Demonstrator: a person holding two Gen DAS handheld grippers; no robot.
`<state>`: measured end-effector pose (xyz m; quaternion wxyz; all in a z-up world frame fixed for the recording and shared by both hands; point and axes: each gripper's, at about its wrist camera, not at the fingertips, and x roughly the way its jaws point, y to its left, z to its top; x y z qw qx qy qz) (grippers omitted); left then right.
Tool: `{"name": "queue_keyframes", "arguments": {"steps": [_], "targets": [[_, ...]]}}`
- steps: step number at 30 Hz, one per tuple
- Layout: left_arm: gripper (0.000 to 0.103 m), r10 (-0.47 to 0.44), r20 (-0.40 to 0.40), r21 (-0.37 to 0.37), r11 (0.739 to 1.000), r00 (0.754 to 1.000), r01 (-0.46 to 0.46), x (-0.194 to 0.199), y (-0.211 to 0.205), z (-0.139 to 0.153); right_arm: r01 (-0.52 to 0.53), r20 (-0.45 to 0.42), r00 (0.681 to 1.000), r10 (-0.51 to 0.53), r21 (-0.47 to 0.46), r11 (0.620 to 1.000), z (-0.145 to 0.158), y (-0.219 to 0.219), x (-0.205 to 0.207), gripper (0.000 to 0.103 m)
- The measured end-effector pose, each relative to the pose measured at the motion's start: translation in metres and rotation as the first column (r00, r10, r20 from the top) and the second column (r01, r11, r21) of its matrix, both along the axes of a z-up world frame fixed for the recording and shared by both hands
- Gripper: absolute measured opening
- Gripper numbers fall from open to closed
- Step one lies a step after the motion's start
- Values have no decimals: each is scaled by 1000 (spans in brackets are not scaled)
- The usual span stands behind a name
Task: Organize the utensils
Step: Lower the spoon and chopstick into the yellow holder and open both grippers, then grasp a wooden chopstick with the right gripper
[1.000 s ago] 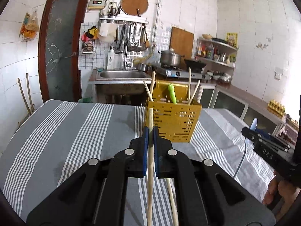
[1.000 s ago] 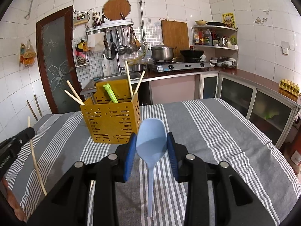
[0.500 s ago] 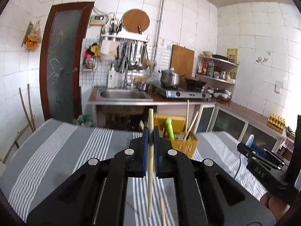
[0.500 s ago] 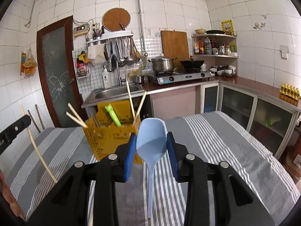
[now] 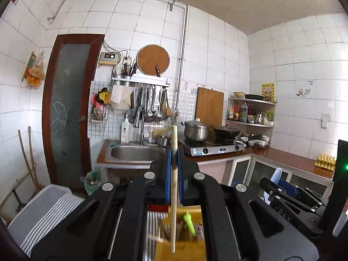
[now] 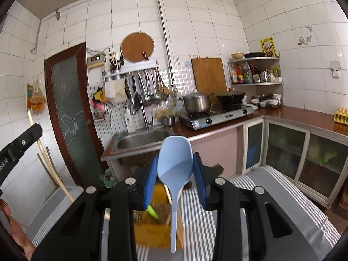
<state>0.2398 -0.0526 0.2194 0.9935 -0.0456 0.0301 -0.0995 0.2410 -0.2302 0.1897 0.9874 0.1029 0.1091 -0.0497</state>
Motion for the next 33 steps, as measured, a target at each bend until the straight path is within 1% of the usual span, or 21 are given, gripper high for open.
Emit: {"name": "queue_keyframes", "arguments": {"steps": [4,7,9,12,14,16,20,21,22,23,24,25,26,28,30,31,32,33], "targets": [[4,13,1,14,1000,1000,-13,31,-7,-6,-10,21,1000,10,25,1000,0,1,26,33],[4,18,-29,6,1000,999,-18,57,-10,-24,-13,19,1000,12,57,998,-13,1,48,33],[4,24,-54,5,1000,998,-24,68,-9,-37,-10,3,1000,10,70,998,-27,2,60,33],[4,22,-110,6,1000,994,-22,83,-9,-60,-7,-38,999,9,49,999,-51,6,73,33],[4,31,-138,33,999,990,-27,91,-12,-76,-18,-74,997,20,26,1000,-67,9,79,33],[4,37,-164,46,999,986,-29,96,-11,-87,-20,-102,995,20,3,1000,-76,11,82,33],[4,30,-240,21,999,970,-26,105,-2,-95,-60,-194,979,59,1,998,-89,9,90,34],[5,33,-252,15,999,967,-30,105,1,-93,-68,-220,973,68,5,998,-91,7,90,38],[11,46,-264,11,999,963,-44,102,5,-90,-65,-230,971,64,4,998,-90,7,87,45],[19,53,-272,11,999,961,-52,100,9,-87,-51,-239,970,50,1,999,-89,4,81,48],[38,57,-282,8,998,958,-57,96,12,-82,-41,-245,969,40,0,999,-87,3,77,52],[52,59,-284,4,998,957,-61,91,15,-78,-31,-249,968,31,3,1000,-85,1,70,54],[58,66,-281,-1,998,957,-69,82,20,-72,-26,-252,967,27,6,1000,-84,-1,64,54],[75,75,-284,8,997,956,-75,69,26,-65,-15,-275,961,14,-3,1000,-83,-4,47,56],[84,78,-305,26,997,949,-74,54,33,-60,-12,-302,953,7,-13,1000,-87,-6,30,57],[89,82,-321,35,997,943,-74,44,39,-60,-9,-317,949,3,-17,1000,-90,-6,22,59],[90,85,-331,37,996,940,-77,36,43,-62,-7,-335,942,0,-21,1000,-96,-7,10,62],[94,87,-343,36,996,935,-80,31,48,-64,-4,-349,937,-6,-27,1000,-101,-6,1,67]]}}
